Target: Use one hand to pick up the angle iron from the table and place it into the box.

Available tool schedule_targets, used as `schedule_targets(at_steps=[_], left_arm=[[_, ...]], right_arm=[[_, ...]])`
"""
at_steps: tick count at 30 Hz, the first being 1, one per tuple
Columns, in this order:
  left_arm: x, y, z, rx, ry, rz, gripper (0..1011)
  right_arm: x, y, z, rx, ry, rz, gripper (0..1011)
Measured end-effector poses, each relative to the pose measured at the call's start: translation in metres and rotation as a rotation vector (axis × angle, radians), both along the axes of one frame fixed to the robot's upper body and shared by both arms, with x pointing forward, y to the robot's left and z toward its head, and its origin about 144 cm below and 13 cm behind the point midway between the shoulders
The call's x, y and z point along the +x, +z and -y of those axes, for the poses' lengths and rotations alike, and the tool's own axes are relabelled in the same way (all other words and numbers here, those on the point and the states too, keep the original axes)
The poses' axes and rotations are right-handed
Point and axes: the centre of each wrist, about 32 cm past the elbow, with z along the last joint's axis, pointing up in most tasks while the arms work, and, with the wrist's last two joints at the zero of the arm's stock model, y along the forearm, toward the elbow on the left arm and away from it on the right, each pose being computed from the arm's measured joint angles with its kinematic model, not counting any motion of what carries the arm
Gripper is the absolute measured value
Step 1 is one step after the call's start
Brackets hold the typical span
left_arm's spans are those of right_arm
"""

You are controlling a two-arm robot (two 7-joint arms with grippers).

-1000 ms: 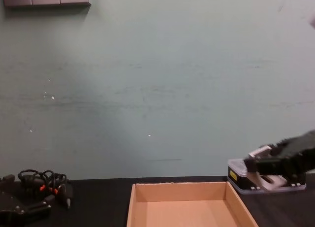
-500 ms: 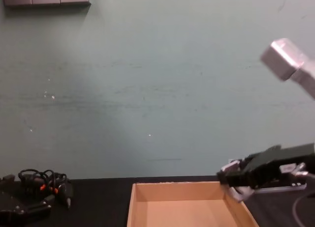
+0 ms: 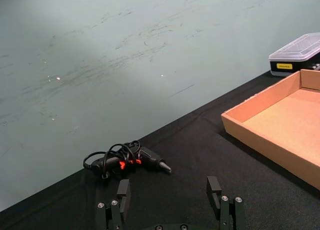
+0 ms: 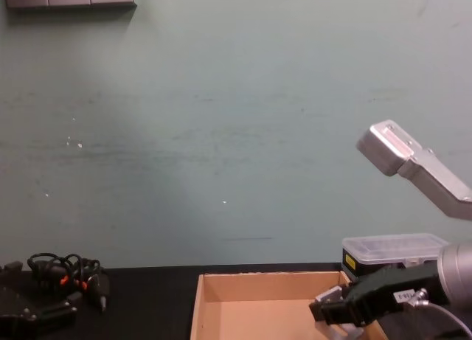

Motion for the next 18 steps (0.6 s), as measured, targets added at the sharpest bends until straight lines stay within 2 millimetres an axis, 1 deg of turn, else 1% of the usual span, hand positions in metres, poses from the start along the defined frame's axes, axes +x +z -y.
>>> schedule_targets(at_steps=[7,8,9,10,11,13,14,16,18], left_arm=[[0.0,0.0,0.0,0.0,0.0,0.0,1000],[0.0,0.0,0.0,0.0,0.0,0.0,1000],[0.0,0.0,0.0,0.0,0.0,0.0,1000],[0.0,0.0,0.0,0.0,0.0,0.0,1000],[0.0,0.0,0.0,0.0,0.0,0.0,1000],[0.0,0.0,0.0,0.0,0.0,0.0,1000],[0.0,0.0,0.0,0.0,0.0,0.0,1000],[0.0,0.0,0.0,0.0,0.0,0.0,1000],[0.0,0.0,0.0,0.0,0.0,0.0,1000]], right_arm=[[0.0007,-0.0064,0.0,-0.003,0.001,-0.013,463],[0.0006,-0.0067,0.0003,-0.003,0.0,-0.012,498],[0.0007,-0.0067,0.0004,-0.002,0.0,-0.011,498],[0.0007,-0.0067,0.0005,-0.001,0.0,-0.01,540],[0.0007,-0.0068,0.0004,0.0,0.0,-0.009,554],[0.0007,-0.0068,0.0005,0.002,-0.001,-0.006,639],[0.0007,-0.0068,0.0005,0.002,-0.001,-0.006,639],[0.0005,-0.0067,0.0014,0.005,-0.003,-0.001,736],[0.0001,-0.0062,0.0018,0.008,-0.005,0.004,775]])
